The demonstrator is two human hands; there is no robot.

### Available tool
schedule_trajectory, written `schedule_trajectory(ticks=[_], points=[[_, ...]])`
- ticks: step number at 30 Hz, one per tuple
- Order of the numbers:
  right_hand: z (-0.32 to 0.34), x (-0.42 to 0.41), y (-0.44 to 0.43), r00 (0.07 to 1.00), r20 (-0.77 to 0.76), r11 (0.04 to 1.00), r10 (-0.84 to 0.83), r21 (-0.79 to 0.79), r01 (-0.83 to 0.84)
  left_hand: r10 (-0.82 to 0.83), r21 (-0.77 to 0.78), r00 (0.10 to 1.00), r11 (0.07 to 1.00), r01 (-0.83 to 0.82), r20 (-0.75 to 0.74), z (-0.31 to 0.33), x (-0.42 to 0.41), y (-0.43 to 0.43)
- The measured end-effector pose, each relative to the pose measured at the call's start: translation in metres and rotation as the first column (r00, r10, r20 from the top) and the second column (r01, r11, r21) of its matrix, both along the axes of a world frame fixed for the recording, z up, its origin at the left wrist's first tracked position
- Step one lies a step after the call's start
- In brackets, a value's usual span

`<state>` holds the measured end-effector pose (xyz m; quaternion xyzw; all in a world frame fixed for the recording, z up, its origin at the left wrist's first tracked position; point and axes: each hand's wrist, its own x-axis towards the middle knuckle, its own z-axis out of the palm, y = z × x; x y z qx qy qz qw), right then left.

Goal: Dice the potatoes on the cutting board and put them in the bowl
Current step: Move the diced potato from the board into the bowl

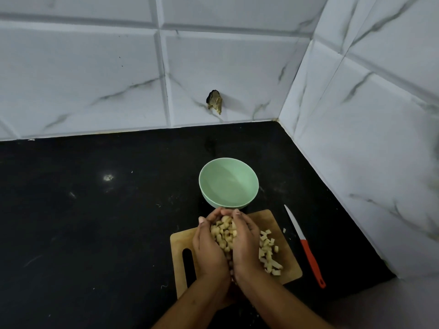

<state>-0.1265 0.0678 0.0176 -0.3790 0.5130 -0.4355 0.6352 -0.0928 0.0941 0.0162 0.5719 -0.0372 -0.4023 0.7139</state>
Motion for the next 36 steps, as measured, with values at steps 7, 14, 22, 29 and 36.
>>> schedule_trajectory(ticks=[7, 14, 22, 29, 36], points=[[0.033, 0.013, -0.008, 0.986, 0.167, 0.997, -0.02, 0.076, 0.007, 0.022, -0.053, 0.998, 0.998, -0.025, -0.056, 0.024, 0.015, -0.01], [0.06, 0.034, -0.05, 0.982, 0.187, 0.996, -0.015, 0.091, -0.002, 0.011, -0.106, 0.999, 0.994, -0.014, -0.032, 0.053, 0.038, -0.054], [0.054, 0.059, -0.112, 0.981, -0.193, 0.995, 0.019, 0.098, 0.0, -0.146, 0.057, 0.989, 0.988, 0.147, -0.016, 0.044, 0.063, -0.115], [0.03, 0.057, -0.139, 0.94, -0.34, 0.999, -0.01, -0.044, -0.005, -0.232, 0.061, 0.971, 0.972, 0.229, 0.063, 0.036, 0.069, -0.115], [0.018, 0.044, -0.138, 0.809, -0.588, 0.839, -0.004, -0.443, -0.317, -0.044, -0.109, 0.999, 0.993, 0.047, 0.029, 0.032, 0.083, -0.099]])
